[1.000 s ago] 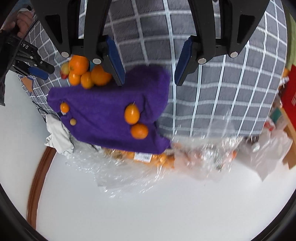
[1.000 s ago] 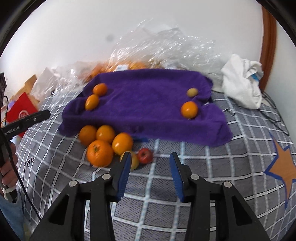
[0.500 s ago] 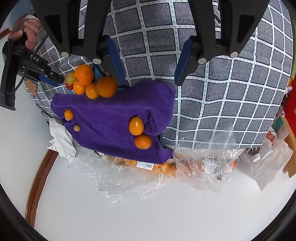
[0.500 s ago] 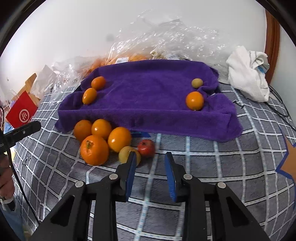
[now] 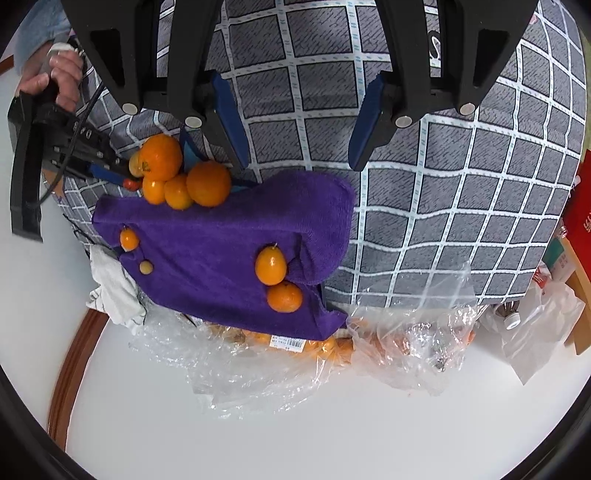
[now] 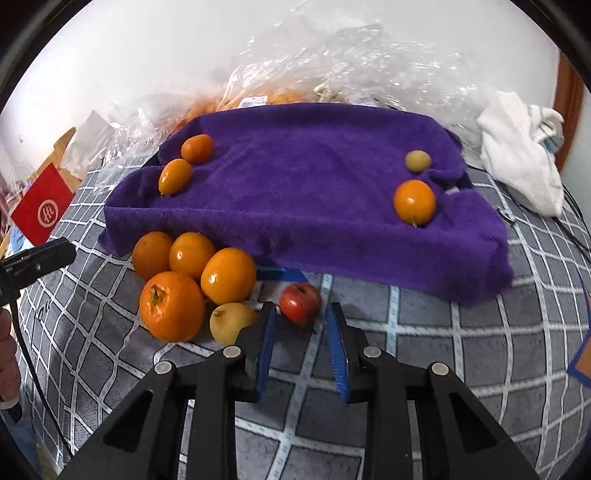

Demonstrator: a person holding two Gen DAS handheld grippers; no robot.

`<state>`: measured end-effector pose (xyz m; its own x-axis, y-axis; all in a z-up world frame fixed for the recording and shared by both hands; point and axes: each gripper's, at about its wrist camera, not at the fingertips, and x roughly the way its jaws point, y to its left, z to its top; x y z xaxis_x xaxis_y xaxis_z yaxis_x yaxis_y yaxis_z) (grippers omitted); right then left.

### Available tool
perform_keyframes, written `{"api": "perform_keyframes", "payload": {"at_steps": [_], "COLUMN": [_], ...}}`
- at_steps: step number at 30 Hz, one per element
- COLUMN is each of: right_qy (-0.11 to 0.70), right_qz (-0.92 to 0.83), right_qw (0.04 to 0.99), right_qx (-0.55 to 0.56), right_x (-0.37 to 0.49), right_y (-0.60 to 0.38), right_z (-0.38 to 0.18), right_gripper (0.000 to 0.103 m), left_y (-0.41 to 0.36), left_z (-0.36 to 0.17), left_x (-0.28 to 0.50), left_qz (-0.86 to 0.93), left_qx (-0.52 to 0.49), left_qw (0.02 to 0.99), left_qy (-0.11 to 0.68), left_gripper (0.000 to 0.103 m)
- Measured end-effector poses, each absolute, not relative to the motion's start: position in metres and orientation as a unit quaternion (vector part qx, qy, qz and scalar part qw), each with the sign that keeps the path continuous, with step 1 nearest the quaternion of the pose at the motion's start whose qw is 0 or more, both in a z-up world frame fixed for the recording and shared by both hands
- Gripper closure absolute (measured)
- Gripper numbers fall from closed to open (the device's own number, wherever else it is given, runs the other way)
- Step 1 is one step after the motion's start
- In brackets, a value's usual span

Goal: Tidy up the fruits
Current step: 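Grasp the red pomegranate with the right tool while the left tool grasps a large orange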

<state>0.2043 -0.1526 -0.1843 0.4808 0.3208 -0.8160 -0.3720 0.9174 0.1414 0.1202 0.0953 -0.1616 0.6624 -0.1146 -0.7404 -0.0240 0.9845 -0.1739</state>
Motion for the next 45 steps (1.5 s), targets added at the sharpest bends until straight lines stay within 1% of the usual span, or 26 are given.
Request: {"api": "perform_keyframes", "payload": {"at_steps": [1,6,12,20,23,24,29,31,37,45], "right_qy": [0.467,0.455,0.460,0.437,0.442,0.444,0.446,0.447,0.442,0.420], "right_qz": [0.203,0.205,0.199,0.172,0.162,0.160,0.150,0.149,0.143,0.143], "right_qw": [0.860,0.866,0.865,0.883,0.882,0.882,0.882,0.882,0.885,0.896], "right_qx": [-0.027,-0.026,-0.006,0.004,0.018,0.020,0.028,0.033,0.028,0.027], "right_x": [0.205,0.202,0.192,0.170,0.169,0.168,0.162,0.159,0.148,0.130], "right_y": [-0.152,-0.161,-0.192,-0.234,-0.244,-0.245,-0.251,-0.252,-0.247,-0.238], "right_z": [-0.185,-0.180,-0.170,-0.153,-0.155,-0.156,-0.157,-0.155,-0.145,-0.123], "right_gripper": [0.080,0.080,0.080,0.080,0.080,0.080,0.080,0.080,0.080,0.080], "left_y": [0.094,0.079,0.046,0.027,0.024,0.023,0.021,0.022,0.026,0.048], "left_z": [-0.163,-0.161,-0.163,-0.181,-0.189,-0.190,-0.189,-0.189,-0.191,-0.166], "left_x": [0.120,0.125,0.142,0.160,0.165,0.166,0.166,0.169,0.166,0.132], "left_qz": [-0.026,-0.052,-0.076,-0.063,-0.061,-0.067,-0.061,-0.057,-0.054,-0.023], "left_qx": [-0.085,-0.098,-0.120,-0.103,-0.100,-0.108,-0.102,-0.107,-0.120,-0.117], "left_qw": [0.906,0.900,0.894,0.891,0.888,0.888,0.889,0.889,0.891,0.901], "left_qy": [0.413,0.421,0.426,0.438,0.444,0.443,0.442,0.442,0.434,0.417], "left_gripper": [0.049,0.050,0.050,0.051,0.059,0.066,0.065,0.063,0.065,0.065]}}
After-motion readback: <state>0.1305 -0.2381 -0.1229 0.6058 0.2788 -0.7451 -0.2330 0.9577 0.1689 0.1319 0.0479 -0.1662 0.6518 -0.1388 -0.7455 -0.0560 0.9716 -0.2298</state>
